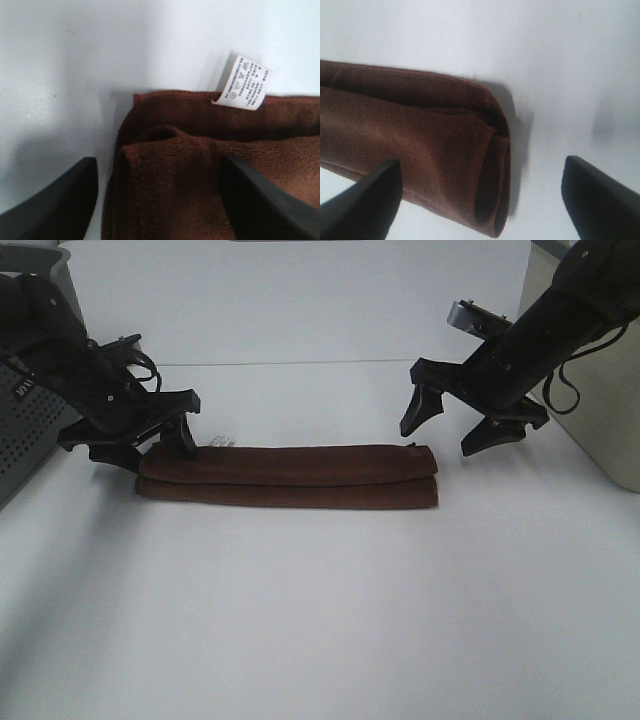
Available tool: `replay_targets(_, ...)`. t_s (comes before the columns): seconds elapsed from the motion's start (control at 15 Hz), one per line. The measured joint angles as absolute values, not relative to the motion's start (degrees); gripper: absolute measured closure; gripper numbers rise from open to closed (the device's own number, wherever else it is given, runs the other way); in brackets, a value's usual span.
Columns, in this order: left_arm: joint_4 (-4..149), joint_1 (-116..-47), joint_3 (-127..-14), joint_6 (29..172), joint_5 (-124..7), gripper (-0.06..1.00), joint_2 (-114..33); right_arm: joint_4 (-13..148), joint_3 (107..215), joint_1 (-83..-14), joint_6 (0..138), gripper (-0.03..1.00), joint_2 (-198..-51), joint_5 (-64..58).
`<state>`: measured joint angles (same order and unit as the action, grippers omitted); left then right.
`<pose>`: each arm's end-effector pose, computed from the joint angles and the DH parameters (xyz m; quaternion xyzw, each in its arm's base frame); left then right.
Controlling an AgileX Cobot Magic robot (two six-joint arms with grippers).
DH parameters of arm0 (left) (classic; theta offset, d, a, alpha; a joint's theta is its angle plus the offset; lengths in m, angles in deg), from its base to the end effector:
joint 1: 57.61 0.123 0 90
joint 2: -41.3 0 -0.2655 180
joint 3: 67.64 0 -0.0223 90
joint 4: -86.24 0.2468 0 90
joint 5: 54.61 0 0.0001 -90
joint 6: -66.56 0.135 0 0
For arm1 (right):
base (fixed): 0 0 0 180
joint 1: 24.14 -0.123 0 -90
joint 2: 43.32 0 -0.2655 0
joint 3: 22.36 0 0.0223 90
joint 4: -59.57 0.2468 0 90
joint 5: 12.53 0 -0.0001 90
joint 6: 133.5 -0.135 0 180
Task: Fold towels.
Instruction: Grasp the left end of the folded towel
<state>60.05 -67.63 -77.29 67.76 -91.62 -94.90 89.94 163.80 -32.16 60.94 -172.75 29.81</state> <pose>0.4332 -0.1130 0.0549 -0.0646 0.9750 -0.1711 0.1265 0.4169 0.1052 0.0910 -0.0197 0.9723 0.1922 0.1318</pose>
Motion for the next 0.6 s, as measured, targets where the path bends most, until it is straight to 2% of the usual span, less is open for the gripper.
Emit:
replay_targets(0.13, 60.2, -67.6, -77.3, 68.9, -92.3, 0.23, -94.9, 89.9, 163.8, -32.2, 60.9, 0.15, -172.8, 29.8)
replay_targets(0.47, 59.7, -67.6, -77.4, 69.3, -92.1, 0.23, -95.9, 89.9, 163.8, -32.2, 60.9, 0.15, -172.8, 29.4)
replay_targets(0.53, 59.5, -67.6, -77.4, 69.3, -91.8, 0.27, -96.0, 89.9, 163.8, -32.2, 60.9, 0.15, -172.8, 29.4)
replay_targets(0.6, 59.5, -67.6, -77.4, 69.2, -91.3, 0.39, -96.3, 89.9, 163.8, -32.2, 60.9, 0.15, -172.8, 29.4)
